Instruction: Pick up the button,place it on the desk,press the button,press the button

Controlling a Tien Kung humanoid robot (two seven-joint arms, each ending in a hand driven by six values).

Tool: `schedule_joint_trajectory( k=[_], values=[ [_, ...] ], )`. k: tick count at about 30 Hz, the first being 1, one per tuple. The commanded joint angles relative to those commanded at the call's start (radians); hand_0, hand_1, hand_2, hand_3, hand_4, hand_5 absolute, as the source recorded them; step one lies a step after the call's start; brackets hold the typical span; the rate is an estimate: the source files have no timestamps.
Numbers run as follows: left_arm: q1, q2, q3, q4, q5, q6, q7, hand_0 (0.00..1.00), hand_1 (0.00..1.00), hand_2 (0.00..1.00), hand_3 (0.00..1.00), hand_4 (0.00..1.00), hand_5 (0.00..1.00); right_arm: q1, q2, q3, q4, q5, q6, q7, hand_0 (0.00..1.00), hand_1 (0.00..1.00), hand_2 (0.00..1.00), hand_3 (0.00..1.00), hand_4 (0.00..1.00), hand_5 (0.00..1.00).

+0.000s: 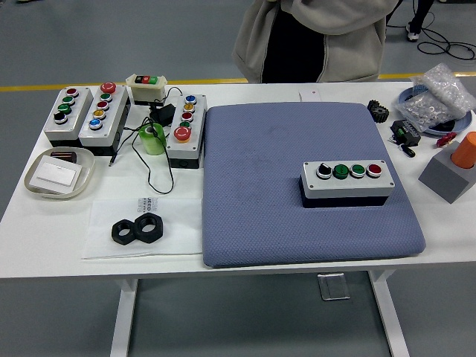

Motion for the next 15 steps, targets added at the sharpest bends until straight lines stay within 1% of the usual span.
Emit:
schedule_joint_trajectory(
  k=[1, 4, 7, 15],
  values=[
    [0.0, 0.0, 0.0, 0.0, 0.0, 0.0, 0.0, 0.748, 0.854, 0.918, 0.843, 0.653, 0.998, 0.001, 0.0, 0.0, -0.004, 0.0, 0.001, -0.001, 0.923, 0.822, 0.826, 0.811, 0.704, 0.622],
    [0.001, -0.001, -0.003, 0.0, 0.003, 0.001, 0.001, 0.748, 0.854, 0.918, 0.843, 0.653, 0.998, 0.005, 0.003, 0.001, -0.031, 0.004, 0.029, -0.021, 0.923, 0.822, 0.826, 0.811, 0.704, 0.622],
    [0.001, -0.001, 0.0, 0.0, -0.002, 0.001, 0.0, 0.749, 0.854, 0.917, 0.843, 0.653, 0.998, 0.012, 0.007, -0.001, -0.05, 0.007, 0.042, -0.039, 0.922, 0.826, 0.824, 0.805, 0.694, 0.627],
    [0.002, -0.003, 0.007, 0.001, -0.016, 0.0, -0.003, 0.748, 0.854, 0.917, 0.843, 0.653, 0.998, 0.032, 0.021, 0.0, -0.09, 0.01, 0.066, -0.058, 0.925, 0.83, 0.828, 0.805, 0.688, 0.639]
  ],
)
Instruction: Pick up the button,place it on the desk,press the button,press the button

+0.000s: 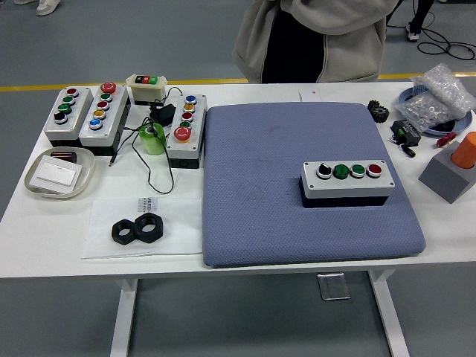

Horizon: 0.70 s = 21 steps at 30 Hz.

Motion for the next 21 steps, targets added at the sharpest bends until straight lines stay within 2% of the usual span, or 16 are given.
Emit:
schedule_joint_trajectory(
  k=[3, 10, 21],
  values=[
    [0.002, -0.002, -0.001, 0.0, -0.001, 0.0, -0.001, 0.749, 0.854, 0.917, 0.843, 0.652, 0.998, 0.011, 0.004, -0.011, -0.025, -0.005, 0.022, -0.011, 0.929, 0.831, 0.828, 0.805, 0.679, 0.633],
    [0.005, -0.004, -0.012, -0.001, 0.014, 0.001, 0.005, 0.749, 0.854, 0.915, 0.843, 0.652, 0.998, 0.017, 0.026, -0.025, -0.051, -0.005, 0.025, -0.014, 0.928, 0.832, 0.829, 0.805, 0.676, 0.631],
    [0.003, -0.003, -0.003, -0.001, 0.001, -0.001, 0.0, 0.749, 0.854, 0.917, 0.843, 0.651, 0.998, 0.017, 0.057, -0.022, -0.06, -0.004, 0.051, -0.022, 0.928, 0.83, 0.829, 0.806, 0.656, 0.63]
  ],
)
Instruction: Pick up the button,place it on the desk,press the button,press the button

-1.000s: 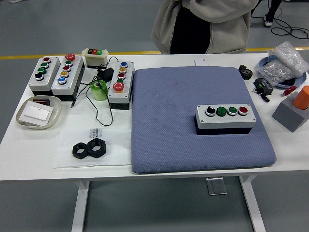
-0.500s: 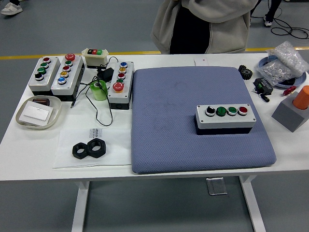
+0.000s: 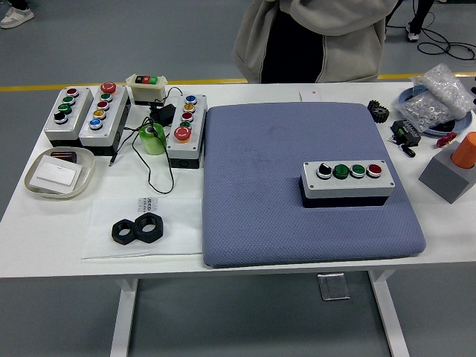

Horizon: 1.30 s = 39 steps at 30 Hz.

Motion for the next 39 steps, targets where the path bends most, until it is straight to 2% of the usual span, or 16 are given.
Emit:
schedule_joint_trajectory(
  k=[13, 20, 39],
  values=[
    [-0.005, 0.001, 0.005, -0.002, -0.007, -0.002, -0.001, 0.747, 0.853, 0.916, 0.841, 0.652, 0.998, 0.001, 0.022, 0.008, -0.005, 0.018, 0.023, -0.01, 0.914, 0.816, 0.813, 0.805, 0.635, 0.659],
    [-0.006, 0.001, 0.006, -0.002, -0.008, -0.003, -0.001, 0.747, 0.854, 0.915, 0.841, 0.652, 0.998, 0.006, 0.05, 0.021, -0.022, 0.044, 0.029, -0.014, 0.913, 0.812, 0.812, 0.804, 0.632, 0.659],
    [-0.008, 0.002, 0.008, -0.002, -0.011, -0.004, -0.004, 0.744, 0.854, 0.914, 0.837, 0.652, 0.998, -0.001, 0.053, 0.029, -0.022, 0.043, 0.021, -0.02, 0.911, 0.811, 0.808, 0.798, 0.626, 0.672]
  ],
)
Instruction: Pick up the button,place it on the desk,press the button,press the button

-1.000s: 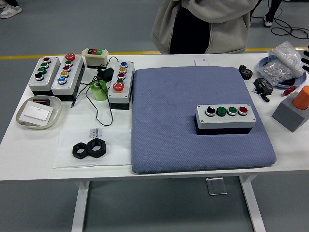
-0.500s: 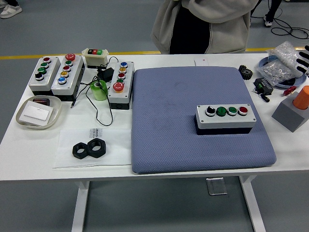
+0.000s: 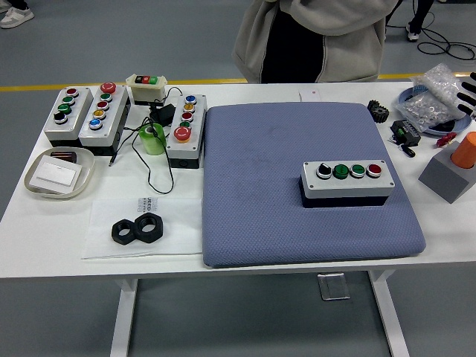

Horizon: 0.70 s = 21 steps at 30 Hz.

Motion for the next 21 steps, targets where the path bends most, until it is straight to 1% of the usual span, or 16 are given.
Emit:
schedule_joint_trajectory(
  k=[21],
  values=[
    [0.002, -0.002, -0.004, 0.001, 0.003, 0.001, 0.001, 0.744, 0.852, 0.914, 0.836, 0.651, 0.998, -0.001, 0.0, -0.009, 0.001, -0.002, 0.001, -0.001, 0.91, 0.808, 0.803, 0.792, 0.623, 0.678]
  ],
)
